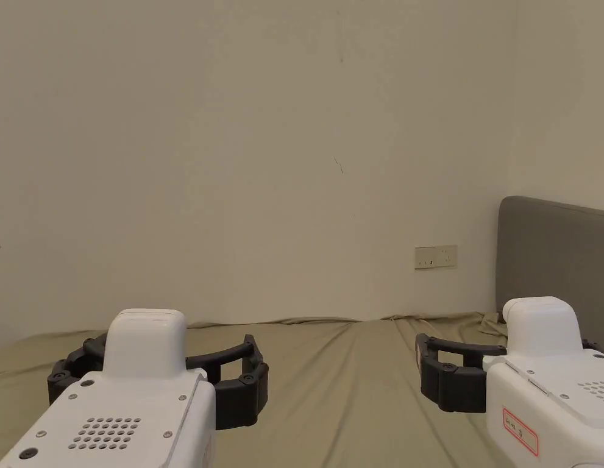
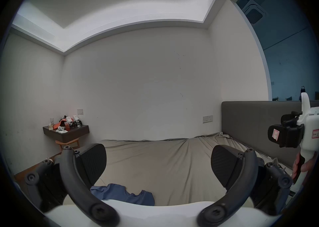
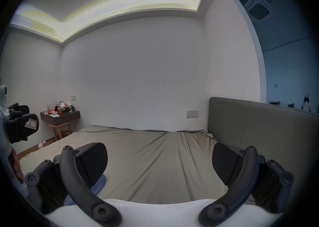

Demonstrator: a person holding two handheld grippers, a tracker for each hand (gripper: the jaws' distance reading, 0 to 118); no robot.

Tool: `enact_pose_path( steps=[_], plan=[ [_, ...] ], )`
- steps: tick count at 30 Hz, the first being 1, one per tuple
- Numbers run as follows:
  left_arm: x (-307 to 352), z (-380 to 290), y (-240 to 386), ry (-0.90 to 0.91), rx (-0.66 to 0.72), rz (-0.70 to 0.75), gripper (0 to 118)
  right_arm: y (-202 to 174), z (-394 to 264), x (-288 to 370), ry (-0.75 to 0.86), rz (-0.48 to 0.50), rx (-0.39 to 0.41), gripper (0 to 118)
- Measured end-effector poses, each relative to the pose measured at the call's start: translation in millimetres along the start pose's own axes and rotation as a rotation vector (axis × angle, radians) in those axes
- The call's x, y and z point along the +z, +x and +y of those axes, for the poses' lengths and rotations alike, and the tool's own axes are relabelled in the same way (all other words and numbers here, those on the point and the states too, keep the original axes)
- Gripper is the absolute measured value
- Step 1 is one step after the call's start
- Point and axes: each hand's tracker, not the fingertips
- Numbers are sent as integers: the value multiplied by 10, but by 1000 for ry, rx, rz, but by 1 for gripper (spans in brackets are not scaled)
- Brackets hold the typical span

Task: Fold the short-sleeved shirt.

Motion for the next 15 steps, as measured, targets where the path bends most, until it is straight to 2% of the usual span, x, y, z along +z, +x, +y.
enact_pose_path(
  steps=[15],
  plan=[
    [-10,15,-17,-6,-6,-3,118,-17,30,6,10,-3,14,118]
  ],
)
